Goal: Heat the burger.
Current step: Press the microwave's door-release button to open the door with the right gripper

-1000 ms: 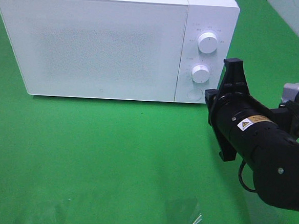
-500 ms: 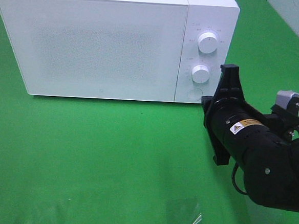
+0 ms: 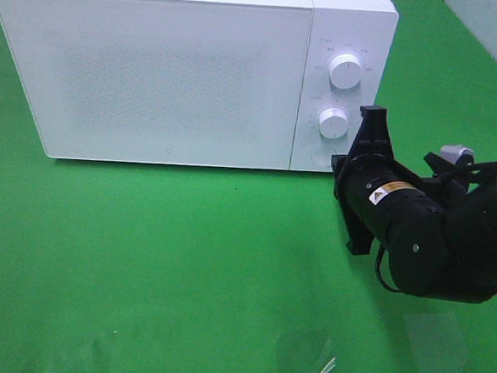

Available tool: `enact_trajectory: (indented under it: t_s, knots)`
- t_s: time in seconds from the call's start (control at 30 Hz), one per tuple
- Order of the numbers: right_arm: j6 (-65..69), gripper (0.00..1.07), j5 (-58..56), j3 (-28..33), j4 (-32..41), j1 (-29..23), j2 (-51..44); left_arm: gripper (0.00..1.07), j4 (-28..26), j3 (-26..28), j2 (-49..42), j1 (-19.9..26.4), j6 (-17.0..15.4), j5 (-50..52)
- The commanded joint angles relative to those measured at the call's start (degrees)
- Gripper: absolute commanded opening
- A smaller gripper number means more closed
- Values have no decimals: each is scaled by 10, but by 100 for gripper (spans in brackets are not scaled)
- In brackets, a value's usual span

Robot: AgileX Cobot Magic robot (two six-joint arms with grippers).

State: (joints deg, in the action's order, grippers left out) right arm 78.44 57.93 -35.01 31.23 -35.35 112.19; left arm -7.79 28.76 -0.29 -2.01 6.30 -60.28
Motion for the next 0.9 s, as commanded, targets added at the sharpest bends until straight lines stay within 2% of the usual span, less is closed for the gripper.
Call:
enact_trajectory:
  t_s: [0.03, 0.33, 0.73, 0.9]
  knots:
    - [10, 0, -20, -21, -26, 19, 14, 100, -1, -2, -10, 2, 1, 7]
    - [22, 0, -36, -61, -56, 53, 48, 100, -1, -2, -9, 2, 1, 7]
    - [38, 0, -59, -123, -65, 60, 95, 100, -1, -2, -9, 2, 1, 7]
    - [38, 0, -59, -131, -56, 62, 104, 100, -1, -2, -9, 2, 1, 7]
